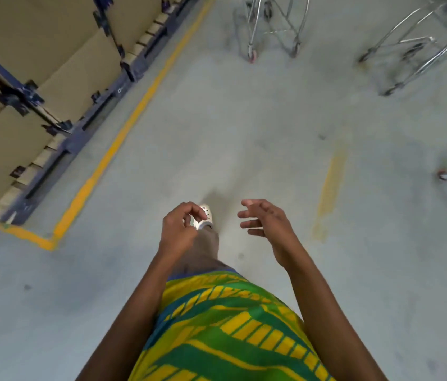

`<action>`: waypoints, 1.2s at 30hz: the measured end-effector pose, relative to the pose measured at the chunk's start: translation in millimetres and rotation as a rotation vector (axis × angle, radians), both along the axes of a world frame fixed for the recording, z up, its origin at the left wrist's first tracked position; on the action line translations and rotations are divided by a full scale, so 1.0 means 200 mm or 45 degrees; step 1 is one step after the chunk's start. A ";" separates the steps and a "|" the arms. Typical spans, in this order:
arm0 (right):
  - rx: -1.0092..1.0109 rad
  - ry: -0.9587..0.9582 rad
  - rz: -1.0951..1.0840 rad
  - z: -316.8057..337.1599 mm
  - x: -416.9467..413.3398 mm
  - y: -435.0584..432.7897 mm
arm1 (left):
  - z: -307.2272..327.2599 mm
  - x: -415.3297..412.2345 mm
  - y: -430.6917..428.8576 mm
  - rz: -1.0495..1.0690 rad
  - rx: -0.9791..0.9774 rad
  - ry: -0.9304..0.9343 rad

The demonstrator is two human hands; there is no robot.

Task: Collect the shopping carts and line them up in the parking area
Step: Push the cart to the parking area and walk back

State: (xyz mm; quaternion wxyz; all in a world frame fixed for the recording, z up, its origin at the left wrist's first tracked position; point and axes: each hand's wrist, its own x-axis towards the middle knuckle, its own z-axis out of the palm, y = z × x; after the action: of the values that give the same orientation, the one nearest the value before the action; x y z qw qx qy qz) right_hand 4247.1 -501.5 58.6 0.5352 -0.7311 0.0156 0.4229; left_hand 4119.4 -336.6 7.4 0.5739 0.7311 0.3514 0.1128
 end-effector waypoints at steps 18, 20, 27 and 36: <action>0.036 0.088 -0.457 0.02 2.21 1.05 | 0.17 2.60 1.24 -0.551 0.169 -0.129; 0.030 0.104 -0.382 0.00 2.52 1.16 | 0.14 2.85 1.33 -0.520 0.128 -0.072; 0.083 -0.101 -0.339 0.26 3.66 1.59 | 0.33 3.66 1.69 -0.366 0.152 -0.118; 0.123 -0.082 -0.238 0.18 4.59 2.14 | 0.22 4.75 1.98 -0.341 0.098 -0.125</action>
State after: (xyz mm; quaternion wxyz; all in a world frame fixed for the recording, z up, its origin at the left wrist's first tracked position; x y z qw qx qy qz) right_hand 5166.0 -73.5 95.2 0.6073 -0.7129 0.0461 0.3476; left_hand 5070.0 58.6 51.4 0.5720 0.7864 0.2177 0.0843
